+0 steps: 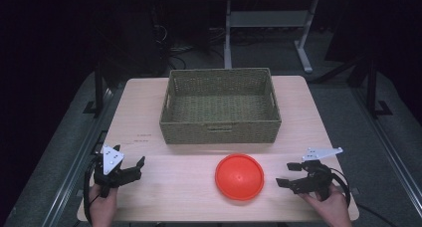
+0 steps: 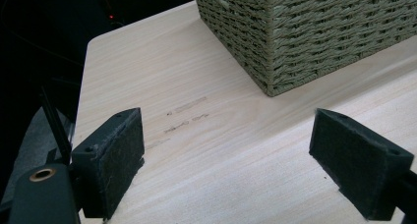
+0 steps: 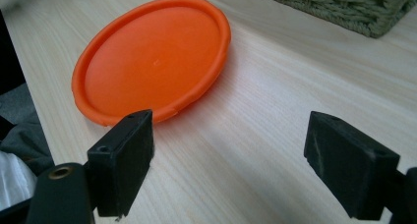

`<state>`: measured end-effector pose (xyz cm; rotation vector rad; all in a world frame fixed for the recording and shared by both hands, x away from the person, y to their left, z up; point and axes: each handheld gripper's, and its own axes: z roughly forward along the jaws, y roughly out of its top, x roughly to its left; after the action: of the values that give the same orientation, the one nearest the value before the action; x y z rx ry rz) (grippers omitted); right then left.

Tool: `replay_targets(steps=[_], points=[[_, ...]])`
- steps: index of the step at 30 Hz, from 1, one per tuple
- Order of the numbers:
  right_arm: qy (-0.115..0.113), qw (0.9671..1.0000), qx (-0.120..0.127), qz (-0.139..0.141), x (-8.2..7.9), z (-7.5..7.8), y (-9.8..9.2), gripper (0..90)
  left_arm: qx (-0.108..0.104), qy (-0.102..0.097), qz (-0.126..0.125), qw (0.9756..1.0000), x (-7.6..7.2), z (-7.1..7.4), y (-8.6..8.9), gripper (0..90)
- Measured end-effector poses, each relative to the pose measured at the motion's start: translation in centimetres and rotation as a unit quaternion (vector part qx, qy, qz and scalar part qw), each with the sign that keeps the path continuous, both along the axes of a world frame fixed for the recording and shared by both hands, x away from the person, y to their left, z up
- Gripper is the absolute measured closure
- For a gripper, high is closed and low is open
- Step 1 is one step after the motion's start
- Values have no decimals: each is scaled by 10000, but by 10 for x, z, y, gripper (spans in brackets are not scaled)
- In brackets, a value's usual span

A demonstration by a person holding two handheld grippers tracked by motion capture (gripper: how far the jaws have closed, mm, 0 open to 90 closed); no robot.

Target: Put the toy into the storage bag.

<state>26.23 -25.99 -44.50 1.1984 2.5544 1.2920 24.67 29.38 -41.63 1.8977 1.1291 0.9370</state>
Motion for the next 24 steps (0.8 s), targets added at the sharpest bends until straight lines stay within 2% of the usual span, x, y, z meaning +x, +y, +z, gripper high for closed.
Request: replay_targets(steps=[2,9,16,18,21,24], points=[[-17,10000,-66,70,4,3,4,184,13,-5,-7,10000,0,0,0,128],[47,9998,-63,197,10,7,11,184,7,-22,52,10000,0,1,2,128],[-21,9990,-196,400,21,17,26,183,14,-11,24,10000,0,0,1,128],[16,9984,-292,488,27,17,32,184,39,-18,-14,10000,0,0,0,128],[71,9983,-246,524,30,17,35,184,31,-17,-18,10000,0,0,0,128],[122,9978,-306,568,35,18,40,184,19,2,-9,10000,0,0,0,128]])
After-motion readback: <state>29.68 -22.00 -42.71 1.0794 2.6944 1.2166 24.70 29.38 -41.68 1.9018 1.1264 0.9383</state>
